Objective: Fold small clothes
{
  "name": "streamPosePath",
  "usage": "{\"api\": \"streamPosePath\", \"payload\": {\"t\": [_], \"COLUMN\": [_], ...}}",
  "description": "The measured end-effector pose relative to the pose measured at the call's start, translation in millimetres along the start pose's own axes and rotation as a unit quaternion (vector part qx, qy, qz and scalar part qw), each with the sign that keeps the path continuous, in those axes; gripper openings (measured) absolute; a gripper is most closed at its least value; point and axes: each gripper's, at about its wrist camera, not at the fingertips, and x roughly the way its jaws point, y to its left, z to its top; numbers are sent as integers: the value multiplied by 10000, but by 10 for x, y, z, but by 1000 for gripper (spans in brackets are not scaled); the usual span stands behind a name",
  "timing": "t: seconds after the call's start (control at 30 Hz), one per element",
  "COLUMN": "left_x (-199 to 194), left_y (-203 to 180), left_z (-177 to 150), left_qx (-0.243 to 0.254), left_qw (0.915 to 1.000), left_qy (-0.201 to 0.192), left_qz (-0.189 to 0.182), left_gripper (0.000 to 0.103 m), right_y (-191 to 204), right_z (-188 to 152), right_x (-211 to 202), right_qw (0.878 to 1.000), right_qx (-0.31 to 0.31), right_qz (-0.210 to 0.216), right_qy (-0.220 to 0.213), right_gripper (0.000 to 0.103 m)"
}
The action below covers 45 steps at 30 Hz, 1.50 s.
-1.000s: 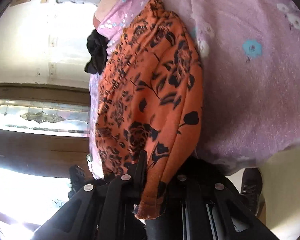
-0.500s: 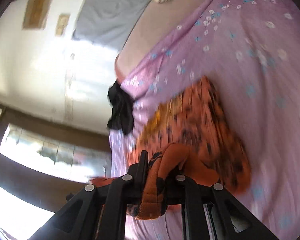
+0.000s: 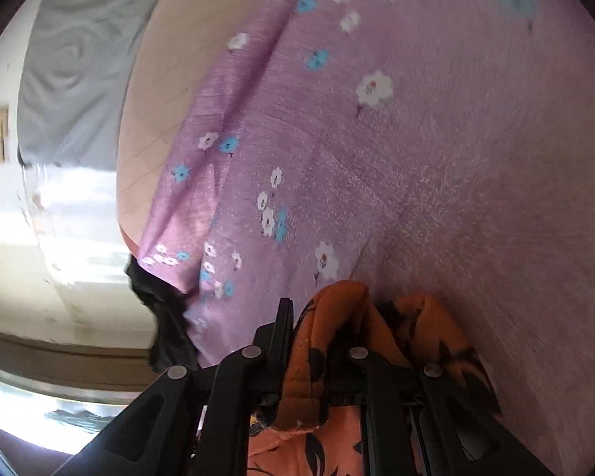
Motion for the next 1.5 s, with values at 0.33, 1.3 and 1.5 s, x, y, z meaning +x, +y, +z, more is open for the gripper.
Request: {"api": "streamPosePath", "payload": {"t": [0.33, 1.3, 1.5], "left_x": [-1240, -788, -921], "left_y": [-62, -108, 202], "left_z": [-456, -1533, -1478], "left_qx": [-515, 626, 282], "left_qw": [9819, 9776, 9662], "left_qy": [-1745, -810, -917], "left_qz": [-517, 1839, 2393], "left_gripper": [75, 76, 76], "right_y": [216, 1654, 1854], "right_z": [-151, -1573, -2226], "right_x": [-1211, 922, 786], "right_qw": [9945, 9582, 9281], "right_qx": [-385, -2668, -3614], "right_qz": [703, -1032, -644], "right_qy": [-668, 16, 626], "right_gripper": [96, 51, 51]}}
